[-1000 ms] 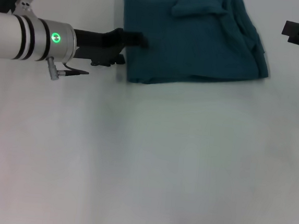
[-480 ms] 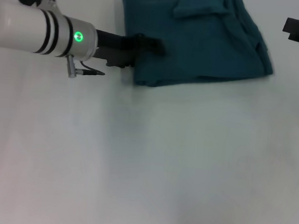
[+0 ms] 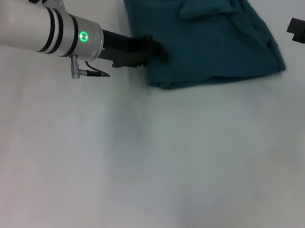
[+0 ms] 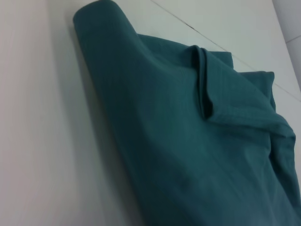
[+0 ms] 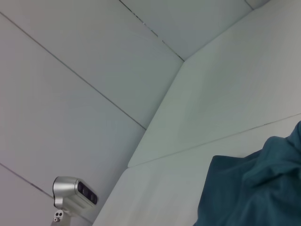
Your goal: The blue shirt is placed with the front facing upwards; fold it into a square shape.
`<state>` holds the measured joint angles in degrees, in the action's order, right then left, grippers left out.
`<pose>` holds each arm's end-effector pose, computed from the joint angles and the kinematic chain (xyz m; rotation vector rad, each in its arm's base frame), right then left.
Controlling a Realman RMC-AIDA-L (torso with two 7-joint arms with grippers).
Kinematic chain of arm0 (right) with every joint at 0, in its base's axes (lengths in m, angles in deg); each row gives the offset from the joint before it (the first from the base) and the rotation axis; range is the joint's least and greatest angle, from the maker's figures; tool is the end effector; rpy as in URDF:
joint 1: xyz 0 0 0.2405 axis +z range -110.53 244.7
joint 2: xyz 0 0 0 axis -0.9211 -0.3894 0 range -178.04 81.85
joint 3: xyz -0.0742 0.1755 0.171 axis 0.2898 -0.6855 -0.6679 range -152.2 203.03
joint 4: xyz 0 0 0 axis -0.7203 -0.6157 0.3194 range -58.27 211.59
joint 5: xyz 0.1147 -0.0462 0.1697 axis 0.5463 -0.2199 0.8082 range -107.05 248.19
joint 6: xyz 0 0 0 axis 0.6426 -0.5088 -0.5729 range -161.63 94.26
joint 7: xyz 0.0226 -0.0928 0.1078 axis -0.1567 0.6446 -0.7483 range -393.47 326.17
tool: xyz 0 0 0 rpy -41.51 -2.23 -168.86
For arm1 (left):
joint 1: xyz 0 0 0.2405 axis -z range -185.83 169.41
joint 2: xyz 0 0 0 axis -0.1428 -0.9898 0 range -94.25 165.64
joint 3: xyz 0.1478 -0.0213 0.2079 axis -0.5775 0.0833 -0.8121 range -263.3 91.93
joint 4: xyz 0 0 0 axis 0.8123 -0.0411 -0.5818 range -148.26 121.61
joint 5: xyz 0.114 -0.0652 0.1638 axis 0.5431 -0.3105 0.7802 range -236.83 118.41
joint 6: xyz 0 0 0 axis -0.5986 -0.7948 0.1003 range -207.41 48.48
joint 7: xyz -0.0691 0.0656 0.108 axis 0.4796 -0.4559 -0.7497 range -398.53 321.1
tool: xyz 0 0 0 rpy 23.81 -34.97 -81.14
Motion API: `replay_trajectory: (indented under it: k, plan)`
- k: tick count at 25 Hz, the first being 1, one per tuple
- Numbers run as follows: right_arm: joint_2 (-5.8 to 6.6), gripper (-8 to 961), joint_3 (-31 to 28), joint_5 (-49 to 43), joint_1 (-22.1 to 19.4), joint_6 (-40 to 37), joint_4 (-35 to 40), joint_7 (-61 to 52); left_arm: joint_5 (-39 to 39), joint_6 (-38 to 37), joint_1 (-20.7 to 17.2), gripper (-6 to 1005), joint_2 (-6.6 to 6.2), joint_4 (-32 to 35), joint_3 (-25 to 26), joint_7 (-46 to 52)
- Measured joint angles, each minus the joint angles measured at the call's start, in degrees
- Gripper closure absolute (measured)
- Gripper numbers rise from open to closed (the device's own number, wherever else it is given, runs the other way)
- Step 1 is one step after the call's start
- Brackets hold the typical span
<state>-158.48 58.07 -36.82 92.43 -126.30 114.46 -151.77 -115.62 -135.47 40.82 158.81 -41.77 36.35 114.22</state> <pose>0.3056 0.3268 0.0883 -2.2585 1.5083 0.9784 -0.1918 0.4053 -0.0911 -2.1586 -1.9067 -0.3745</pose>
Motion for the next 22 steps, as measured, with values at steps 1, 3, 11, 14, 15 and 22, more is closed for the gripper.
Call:
replay_trajectory:
  k: [1,3,11,14,15,22]
  plan:
    - [0.00,85,0.0,0.0,0.0,0.0,0.0,0.0,0.0,0.0,0.0,315,0.05,0.0,0.0,0.0]
    - [0.00,85,-0.1,0.0,0.0,0.0,0.0,0.0,0.0,0.0,0.0,376,0.16,0.0,0.0,0.0]
    - [0.00,86,0.0,-0.1,-0.1,0.0,-0.1,-0.1,-0.3,-4.8,-2.1,814,0.36,-2.8,0.4,-0.6]
    - [0.00,85,0.0,-0.2,-0.1,0.0,-0.2,-0.3,-0.3,-9.6,-5.1,863,0.11,-7.1,0.6,-0.5]
    - [0.00,85,-0.1,-0.2,-0.1,0.0,-0.2,-0.3,-0.3,-11.6,-6.3,880,-0.05,-8.6,0.8,-0.4]
    - [0.00,85,0.0,-0.3,0.2,0.7,-0.8,-0.5,-0.3,-22.2,-12.8,897,-3.52,-12.5,6.1,0.0]
